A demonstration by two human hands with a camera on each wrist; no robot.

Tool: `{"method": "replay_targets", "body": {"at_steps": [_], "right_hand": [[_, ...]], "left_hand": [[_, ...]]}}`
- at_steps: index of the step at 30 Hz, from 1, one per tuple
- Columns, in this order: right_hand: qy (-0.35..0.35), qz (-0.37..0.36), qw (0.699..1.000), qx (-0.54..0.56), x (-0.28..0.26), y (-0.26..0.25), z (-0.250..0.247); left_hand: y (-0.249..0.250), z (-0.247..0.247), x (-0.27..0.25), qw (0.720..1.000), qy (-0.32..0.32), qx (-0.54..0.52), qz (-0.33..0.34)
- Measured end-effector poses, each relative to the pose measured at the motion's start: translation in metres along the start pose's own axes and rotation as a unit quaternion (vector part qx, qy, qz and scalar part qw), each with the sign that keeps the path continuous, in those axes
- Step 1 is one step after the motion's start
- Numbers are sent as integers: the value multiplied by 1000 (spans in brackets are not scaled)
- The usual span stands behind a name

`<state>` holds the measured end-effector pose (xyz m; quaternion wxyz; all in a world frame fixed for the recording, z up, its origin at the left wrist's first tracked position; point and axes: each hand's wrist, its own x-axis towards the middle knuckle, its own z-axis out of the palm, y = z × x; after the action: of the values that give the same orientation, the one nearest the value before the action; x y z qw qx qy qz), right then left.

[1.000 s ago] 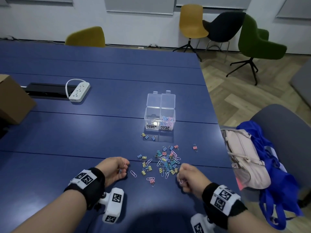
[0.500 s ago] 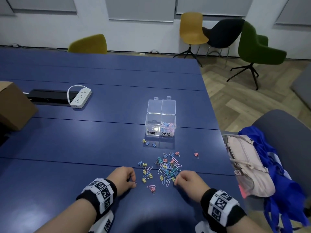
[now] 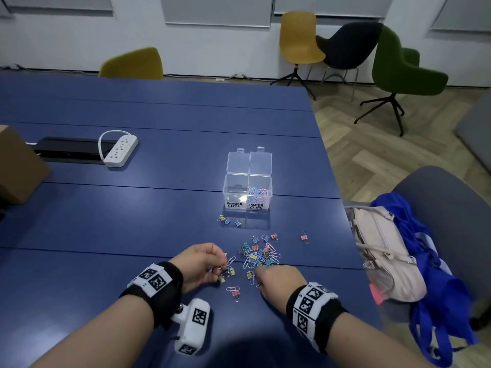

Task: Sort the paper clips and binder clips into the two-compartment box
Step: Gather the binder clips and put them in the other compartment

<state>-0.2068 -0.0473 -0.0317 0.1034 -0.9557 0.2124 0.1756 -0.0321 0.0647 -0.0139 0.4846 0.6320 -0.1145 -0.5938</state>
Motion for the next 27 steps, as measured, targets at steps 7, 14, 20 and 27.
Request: {"method": "replay_targets", "body": {"at_steps": [7,14,20,27], "right_hand": [[-15,-11,999,-40,-15,-5,5],[30,147,955,256,-14,19,-13],[52,217,745,628,-9,59,-9],[51,252,549,795,-23,82,-10]], "left_hand": [[10,6,16,997,71,-8,-8],[3,9,29,806,142,569,81],[3,18,37,767,128,624,84],[11,29,40,675,102,729,43]]}}
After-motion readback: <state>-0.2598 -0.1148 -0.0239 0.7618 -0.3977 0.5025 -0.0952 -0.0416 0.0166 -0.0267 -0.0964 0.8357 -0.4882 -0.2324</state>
